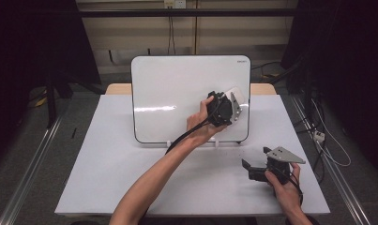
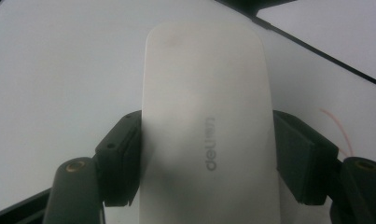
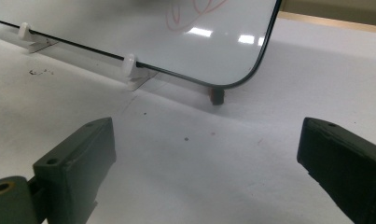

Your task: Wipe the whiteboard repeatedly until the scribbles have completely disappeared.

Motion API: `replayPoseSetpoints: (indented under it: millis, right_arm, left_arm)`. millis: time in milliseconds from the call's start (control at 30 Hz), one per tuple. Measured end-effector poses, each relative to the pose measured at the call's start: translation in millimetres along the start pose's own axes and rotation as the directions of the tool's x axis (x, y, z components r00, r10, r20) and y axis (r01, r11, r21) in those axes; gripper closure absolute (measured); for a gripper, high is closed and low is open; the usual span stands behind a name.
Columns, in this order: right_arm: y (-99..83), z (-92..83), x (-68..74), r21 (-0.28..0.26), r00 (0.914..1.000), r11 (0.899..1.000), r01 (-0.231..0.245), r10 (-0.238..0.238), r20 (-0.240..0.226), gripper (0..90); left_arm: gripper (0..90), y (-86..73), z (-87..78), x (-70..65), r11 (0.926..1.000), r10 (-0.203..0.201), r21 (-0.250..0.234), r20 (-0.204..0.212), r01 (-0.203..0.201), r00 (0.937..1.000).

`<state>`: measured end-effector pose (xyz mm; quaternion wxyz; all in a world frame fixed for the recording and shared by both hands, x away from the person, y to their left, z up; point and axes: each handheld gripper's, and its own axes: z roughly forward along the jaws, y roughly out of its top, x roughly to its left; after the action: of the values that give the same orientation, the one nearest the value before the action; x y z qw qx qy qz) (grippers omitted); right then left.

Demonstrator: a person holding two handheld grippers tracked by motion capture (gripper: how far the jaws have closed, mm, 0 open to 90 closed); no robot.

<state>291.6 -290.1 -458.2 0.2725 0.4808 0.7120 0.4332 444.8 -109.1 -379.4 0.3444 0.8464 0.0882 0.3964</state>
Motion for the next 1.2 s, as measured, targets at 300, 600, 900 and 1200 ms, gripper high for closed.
replayPoseSetpoints:
  millis: [300,600,900,1200]
  right_arm:
    - [0.6,0.5,1.7,0.005,1.0,1.0,0.0,0.0,0.001,4.3]
    - [0.4,1.1,1.5,0.003,1.0,1.0,0.008,-0.008,-0.001,4.3]
    - [0.0,-0.3,0.6,0.001,1.0,1.0,0.001,-0.001,0.003,4.2]
    - [-0.2,-0.4,0.3,0.002,1.0,1.0,0.0,0.0,0.001,4.2]
  left_arm:
    - [30.9,-13.7,-3.8,-35.7,0.9986,0.052,-0.005,0.043,-0.052,0.9977]
    - [30.9,-23.6,-8.0,-57.4,0.9941,0.109,-0.009,0.075,-0.108,0.9913]
    - [31.1,-14.1,-6.6,-25.4,0.9983,0.056,0.011,0.06,-0.057,0.9966]
    - [31.1,-9.3,-6.3,15.0,0.9999,-0.016,0.001,-0.022,0.016,0.9996]
